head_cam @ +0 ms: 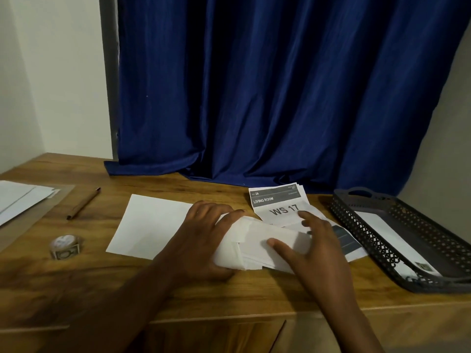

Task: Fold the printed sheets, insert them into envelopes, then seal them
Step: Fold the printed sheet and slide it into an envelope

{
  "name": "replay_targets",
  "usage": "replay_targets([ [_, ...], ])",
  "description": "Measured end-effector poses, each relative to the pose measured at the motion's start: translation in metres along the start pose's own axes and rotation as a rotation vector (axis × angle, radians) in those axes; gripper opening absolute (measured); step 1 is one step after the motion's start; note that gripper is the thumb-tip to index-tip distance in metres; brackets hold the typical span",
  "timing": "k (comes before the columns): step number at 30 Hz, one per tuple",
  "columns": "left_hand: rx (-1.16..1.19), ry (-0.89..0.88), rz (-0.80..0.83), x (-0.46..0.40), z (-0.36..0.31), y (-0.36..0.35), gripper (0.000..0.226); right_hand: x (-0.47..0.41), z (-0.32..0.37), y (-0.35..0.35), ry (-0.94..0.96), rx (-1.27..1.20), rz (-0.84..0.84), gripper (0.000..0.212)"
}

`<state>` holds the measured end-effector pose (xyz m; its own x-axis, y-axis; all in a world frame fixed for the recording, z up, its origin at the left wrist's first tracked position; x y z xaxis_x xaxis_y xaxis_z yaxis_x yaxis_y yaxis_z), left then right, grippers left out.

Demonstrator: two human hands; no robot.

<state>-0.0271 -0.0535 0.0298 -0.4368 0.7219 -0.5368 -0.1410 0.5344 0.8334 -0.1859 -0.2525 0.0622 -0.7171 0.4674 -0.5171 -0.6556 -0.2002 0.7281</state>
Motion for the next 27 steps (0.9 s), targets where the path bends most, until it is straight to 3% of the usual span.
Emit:
replay_targets([
  [2,-0.013,0.003,-0.017,-0.001,0.000,0.000,0.112,0.007,-0.017,0.009,-0.193,-0.201,0.107,0.095],
  [4,-0.016,0.004,-0.025,-0.001,-0.001,0.001,0.111,0.014,-0.029,0.010,-0.301,-0.428,0.151,0.072],
  [7,0.005,-0.005,-0.025,-0.001,-0.002,0.001,0.111,0.020,-0.033,0.004,-0.320,-0.641,0.184,0.035],
  [10,0.019,-0.017,-0.010,-0.001,-0.003,0.001,0.112,0.019,-0.023,-0.011,-0.259,-0.692,0.217,0.022],
  [18,0.039,-0.069,0.037,0.000,-0.005,-0.003,0.111,0.009,0.027,-0.061,-0.055,-0.676,0.274,0.017],
  [27,0.054,-0.054,0.006,0.001,-0.003,-0.004,0.109,0.006,0.029,-0.078,-0.090,-0.703,0.253,0.025],
])
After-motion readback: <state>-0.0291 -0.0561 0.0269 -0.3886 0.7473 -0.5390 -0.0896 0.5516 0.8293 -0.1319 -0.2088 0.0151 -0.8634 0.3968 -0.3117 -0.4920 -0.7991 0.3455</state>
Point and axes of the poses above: each hand's wrist, its own x-axis away from the middle knuckle, its own y-axis out of the back of the hand, z = x × y, the point moved 1 cm from there along -x, towards the middle knuckle, and after that the axes turned 4 degrees about y, right-handed, at the moved point
